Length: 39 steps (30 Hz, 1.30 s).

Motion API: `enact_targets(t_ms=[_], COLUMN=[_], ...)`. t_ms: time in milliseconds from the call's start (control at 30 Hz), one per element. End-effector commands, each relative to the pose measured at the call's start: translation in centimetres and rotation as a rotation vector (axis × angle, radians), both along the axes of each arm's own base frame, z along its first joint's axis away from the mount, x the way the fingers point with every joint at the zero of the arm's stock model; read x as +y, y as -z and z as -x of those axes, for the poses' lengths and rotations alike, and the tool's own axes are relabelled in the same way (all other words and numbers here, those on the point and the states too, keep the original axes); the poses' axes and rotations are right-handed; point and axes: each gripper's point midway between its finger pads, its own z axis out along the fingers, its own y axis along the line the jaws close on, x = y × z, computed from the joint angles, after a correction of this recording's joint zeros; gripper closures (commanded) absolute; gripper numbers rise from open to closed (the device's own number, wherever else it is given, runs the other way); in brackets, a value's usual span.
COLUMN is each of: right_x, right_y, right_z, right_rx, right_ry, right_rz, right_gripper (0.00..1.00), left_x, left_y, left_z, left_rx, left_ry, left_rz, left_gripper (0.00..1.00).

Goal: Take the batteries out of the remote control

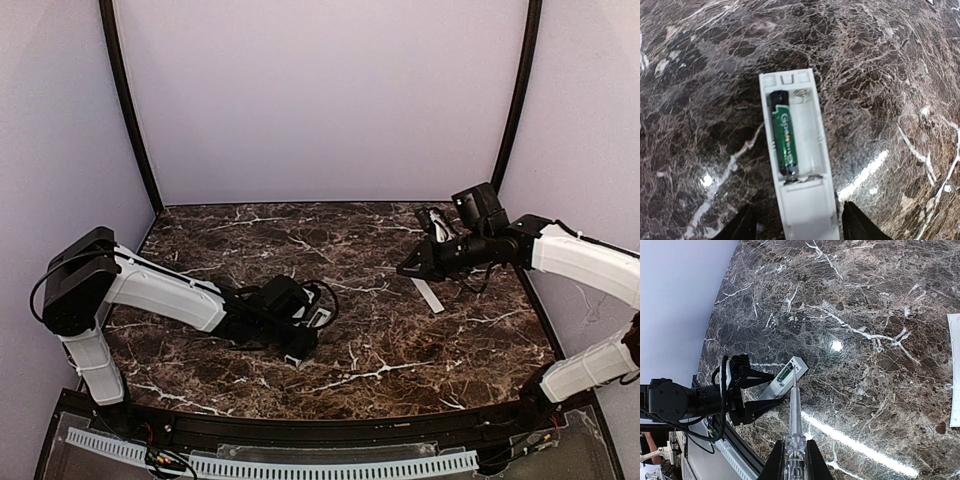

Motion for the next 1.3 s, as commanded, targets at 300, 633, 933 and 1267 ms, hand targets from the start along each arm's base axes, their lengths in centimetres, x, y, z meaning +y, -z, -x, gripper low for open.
enact_targets(t_ms=[300, 633, 933, 1267], right_x=[2.2, 5.3, 6.3, 8.1], right_y=[0.6, 2.3, 5.2, 6.6], right_z=[0.5, 2.4, 2.7, 2.0], right_rx=[0.045, 0.213, 0.329, 0.356], right_ry=[-0.006, 0.079, 0.122, 0.088], right_rz=[-0.026, -0.116, -0.139, -0.147], right_gripper=[1.0, 1.0, 1.0, 1.0], left_x=[-0.2, -0.9, -1.4, -1.8], left_y=[1.0, -0.6, -1.0, -0.8], left_z=[-0.7, -2.3, -2.6, -2.4], left_rx=[-0.055, -0.165, -0.186, -0.158], left_ry=[0.087, 0.092, 0.081, 0.074], left_rz=[-0.089, -0.07, -0.038, -0.008], left_gripper=[0.78, 0.86, 0.89, 0.92])
